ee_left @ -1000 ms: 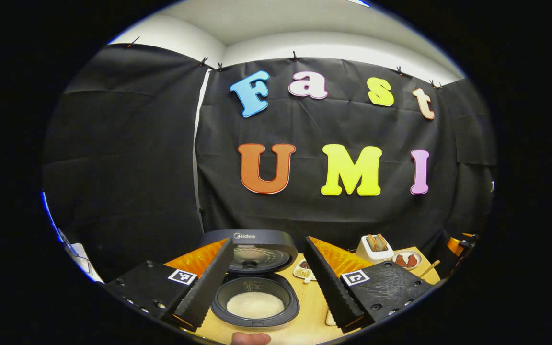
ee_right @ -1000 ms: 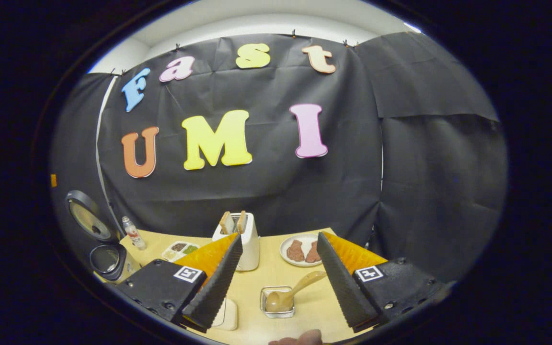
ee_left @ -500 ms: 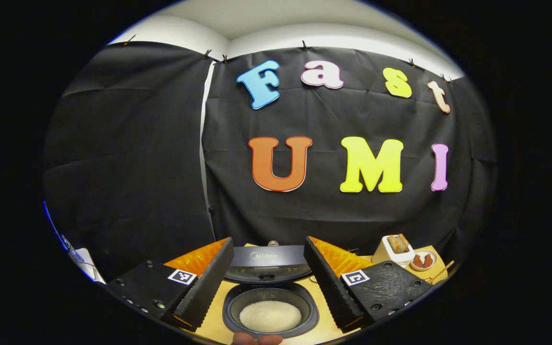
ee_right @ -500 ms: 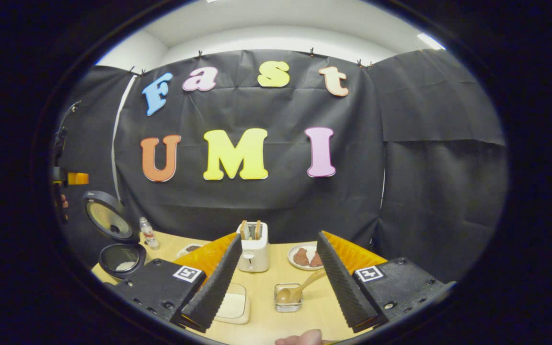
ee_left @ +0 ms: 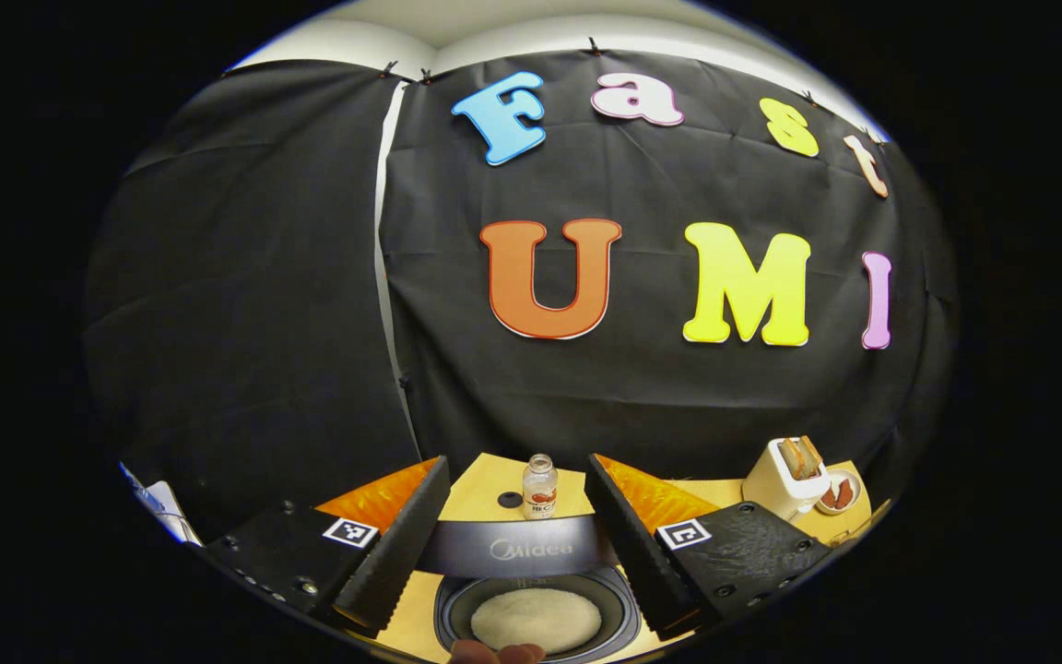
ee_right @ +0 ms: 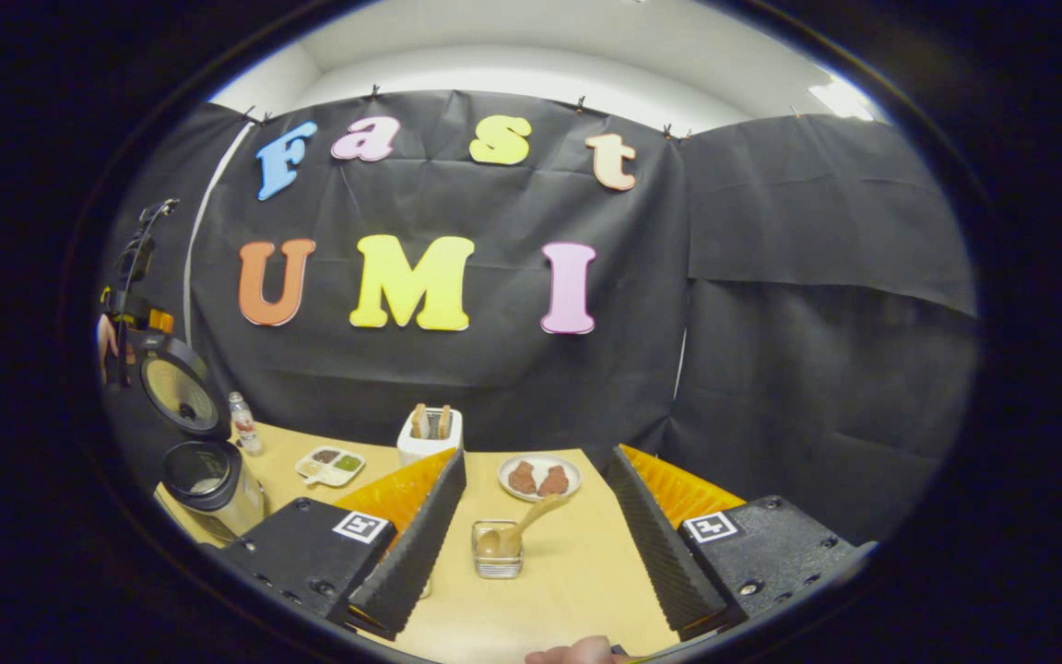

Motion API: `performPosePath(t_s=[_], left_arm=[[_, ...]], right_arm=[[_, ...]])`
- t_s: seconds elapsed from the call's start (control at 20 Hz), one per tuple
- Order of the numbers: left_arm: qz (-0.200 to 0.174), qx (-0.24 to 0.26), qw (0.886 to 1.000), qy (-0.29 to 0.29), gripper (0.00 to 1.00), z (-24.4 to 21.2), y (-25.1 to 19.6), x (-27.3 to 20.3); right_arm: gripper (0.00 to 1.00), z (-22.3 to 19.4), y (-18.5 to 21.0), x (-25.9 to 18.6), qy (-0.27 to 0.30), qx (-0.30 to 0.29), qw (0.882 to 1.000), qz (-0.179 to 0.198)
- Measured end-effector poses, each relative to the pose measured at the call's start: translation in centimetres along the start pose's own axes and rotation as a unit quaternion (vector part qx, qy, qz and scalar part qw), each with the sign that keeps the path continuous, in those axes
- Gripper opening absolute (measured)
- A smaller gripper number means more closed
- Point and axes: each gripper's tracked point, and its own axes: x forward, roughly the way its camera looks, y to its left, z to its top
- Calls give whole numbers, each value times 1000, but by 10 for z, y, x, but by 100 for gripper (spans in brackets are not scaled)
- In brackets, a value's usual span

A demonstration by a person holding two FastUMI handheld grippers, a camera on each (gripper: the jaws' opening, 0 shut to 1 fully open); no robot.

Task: Close the left gripper, press the button to open the rice cooker; take a wooden spoon from the chopstick holder with the right hand, scoop a spoonful of rice and pour it into the rice cooker, then put the wooden spoon back into the chopstick holder.

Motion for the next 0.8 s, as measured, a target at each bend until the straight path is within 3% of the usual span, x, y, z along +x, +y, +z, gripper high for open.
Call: performPosePath(t_s=[0.25, 0.45, 0.8], left_arm=[[-10, -13, 999, 36, 98, -13, 0, 4], [-29, -34, 996, 76, 99, -36, -6, -18], [-56, -36, 987, 143, 97, -113, -25, -71]], right_arm=[[100, -1, 1, -4, 5, 4, 1000, -7], [100, -4, 20, -4, 10, 13, 1000, 16], [100, -8, 44, -1, 21, 22, 998, 46]])
